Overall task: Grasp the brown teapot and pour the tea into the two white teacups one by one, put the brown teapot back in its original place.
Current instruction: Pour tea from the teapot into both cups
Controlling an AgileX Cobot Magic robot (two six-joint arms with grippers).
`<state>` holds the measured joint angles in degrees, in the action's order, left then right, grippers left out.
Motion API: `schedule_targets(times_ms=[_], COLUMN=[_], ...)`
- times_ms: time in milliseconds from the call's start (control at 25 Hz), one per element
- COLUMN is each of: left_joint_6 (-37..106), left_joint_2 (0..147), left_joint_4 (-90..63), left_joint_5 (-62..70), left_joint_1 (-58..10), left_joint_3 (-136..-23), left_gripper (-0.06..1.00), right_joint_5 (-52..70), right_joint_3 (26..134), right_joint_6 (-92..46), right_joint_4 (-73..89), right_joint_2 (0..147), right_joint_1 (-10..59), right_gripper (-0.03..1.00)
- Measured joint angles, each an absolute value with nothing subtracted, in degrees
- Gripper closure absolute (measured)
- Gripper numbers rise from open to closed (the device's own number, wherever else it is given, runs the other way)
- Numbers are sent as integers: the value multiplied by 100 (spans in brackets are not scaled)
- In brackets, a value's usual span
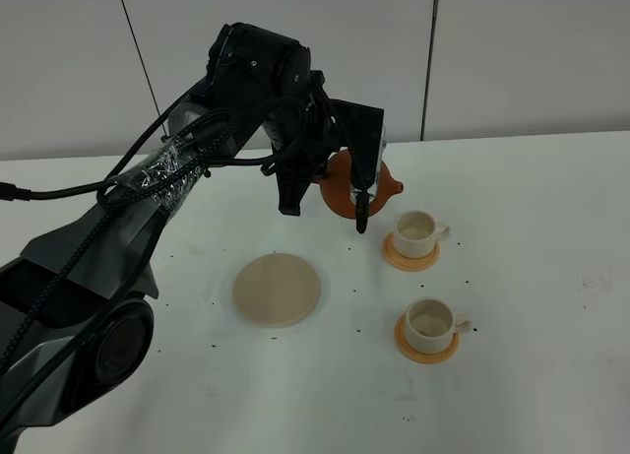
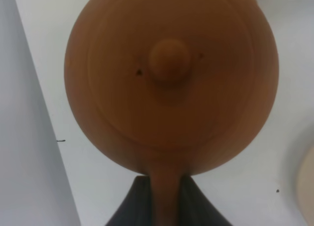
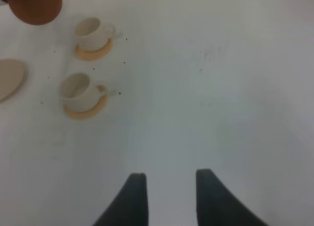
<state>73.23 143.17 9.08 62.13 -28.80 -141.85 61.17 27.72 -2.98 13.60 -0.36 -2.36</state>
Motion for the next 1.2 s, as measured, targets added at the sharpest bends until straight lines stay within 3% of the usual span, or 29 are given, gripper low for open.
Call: schedule_targets(times_ms=[1200], left_joint_6=[7395], left_joint_2=[14317], left_joint_4=[1578], left_joint_5=[6393], left_joint_1=[-3158], left_joint_3=[-14190], left_gripper=[77], right_joint_5=[6117], right_joint_3=[2772], right_joint_6=[-298], right_joint_4=[1360], right_joint_2=[-36], right_joint_1=[-236], right_gripper=[73])
